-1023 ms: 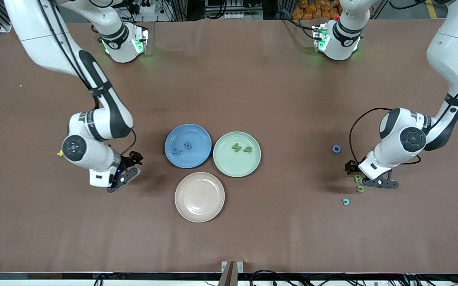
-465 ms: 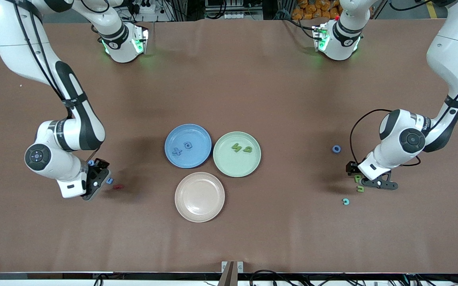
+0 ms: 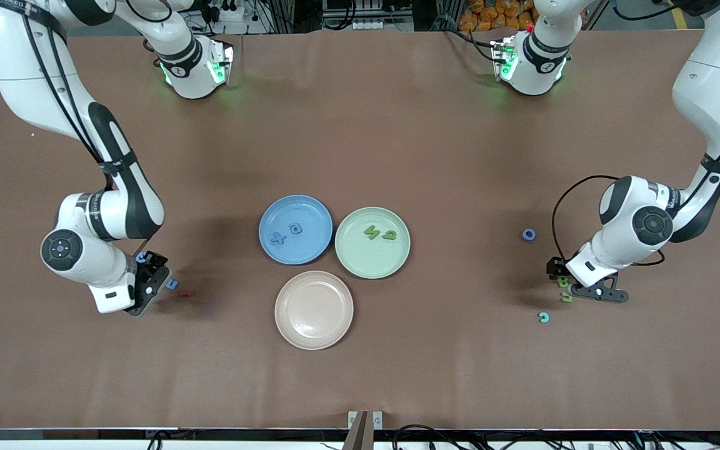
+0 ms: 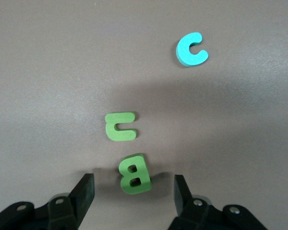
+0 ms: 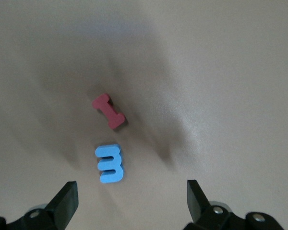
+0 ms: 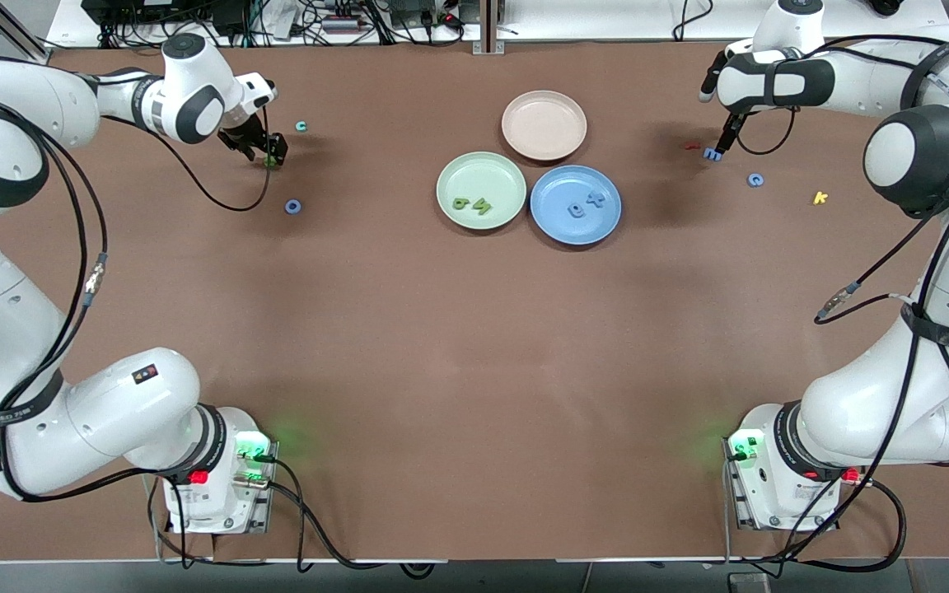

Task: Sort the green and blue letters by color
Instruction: 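Grasp the green B with the left gripper while the right gripper grasps blue m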

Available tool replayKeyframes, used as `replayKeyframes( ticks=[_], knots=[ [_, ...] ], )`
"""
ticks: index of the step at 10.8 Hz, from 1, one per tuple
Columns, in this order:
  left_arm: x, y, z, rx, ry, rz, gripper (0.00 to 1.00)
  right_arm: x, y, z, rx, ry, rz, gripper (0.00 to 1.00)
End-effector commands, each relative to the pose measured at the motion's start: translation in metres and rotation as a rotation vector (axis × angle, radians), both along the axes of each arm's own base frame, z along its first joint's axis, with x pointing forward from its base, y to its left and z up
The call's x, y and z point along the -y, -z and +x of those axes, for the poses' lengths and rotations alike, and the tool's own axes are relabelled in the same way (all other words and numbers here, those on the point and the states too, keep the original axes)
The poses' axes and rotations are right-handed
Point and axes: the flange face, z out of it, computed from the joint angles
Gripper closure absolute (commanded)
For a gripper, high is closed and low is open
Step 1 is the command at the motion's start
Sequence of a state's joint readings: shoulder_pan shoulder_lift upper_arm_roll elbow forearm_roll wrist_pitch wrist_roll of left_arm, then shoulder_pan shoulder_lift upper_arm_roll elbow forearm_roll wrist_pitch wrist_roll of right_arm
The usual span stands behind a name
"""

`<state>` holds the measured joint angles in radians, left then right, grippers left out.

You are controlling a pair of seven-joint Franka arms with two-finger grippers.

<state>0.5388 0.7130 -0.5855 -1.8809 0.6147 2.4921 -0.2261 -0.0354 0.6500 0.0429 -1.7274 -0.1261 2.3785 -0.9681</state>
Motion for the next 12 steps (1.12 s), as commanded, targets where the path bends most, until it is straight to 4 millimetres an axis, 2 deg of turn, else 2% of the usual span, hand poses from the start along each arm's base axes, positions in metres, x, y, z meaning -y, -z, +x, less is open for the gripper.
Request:
replayKeyframes(
  ticks=[1, 7, 8, 10, 11, 12],
  knots=[
    [-0.002, 0.002, 0.006, 0.021, 0.025, 0.001, 0.28, -0.004, 0.018, 0.006, 0.033, -0.038, -0.001, 0.0],
    [-0.003, 0.012, 0.015, 0.024, 0.03, -0.012, 0.39, -0.008, 0.032, 0.002, 0.039, -0.049, 0.004, 0.0],
    [-0.003, 0.012, 0.015, 0.024, 0.031, -0.011, 0.44, -0.007, 0.033, 0.001, 0.041, -0.047, 0.005, 0.0],
    [-0.003, 0.011, 0.015, 0.025, 0.03, -0.012, 0.63, -0.006, 0.039, -0.004, 0.027, -0.035, 0.006, 0.0],
    [-0.002, 0.01, 0.015, 0.025, 0.029, -0.01, 0.68, -0.006, 0.04, -0.005, 0.026, -0.035, 0.006, 0.0],
    [-0.001, 0.011, 0.014, 0.023, 0.023, -0.011, 0.68, -0.006, 0.04, -0.005, 0.026, -0.035, 0.006, 0.0]
  ],
)
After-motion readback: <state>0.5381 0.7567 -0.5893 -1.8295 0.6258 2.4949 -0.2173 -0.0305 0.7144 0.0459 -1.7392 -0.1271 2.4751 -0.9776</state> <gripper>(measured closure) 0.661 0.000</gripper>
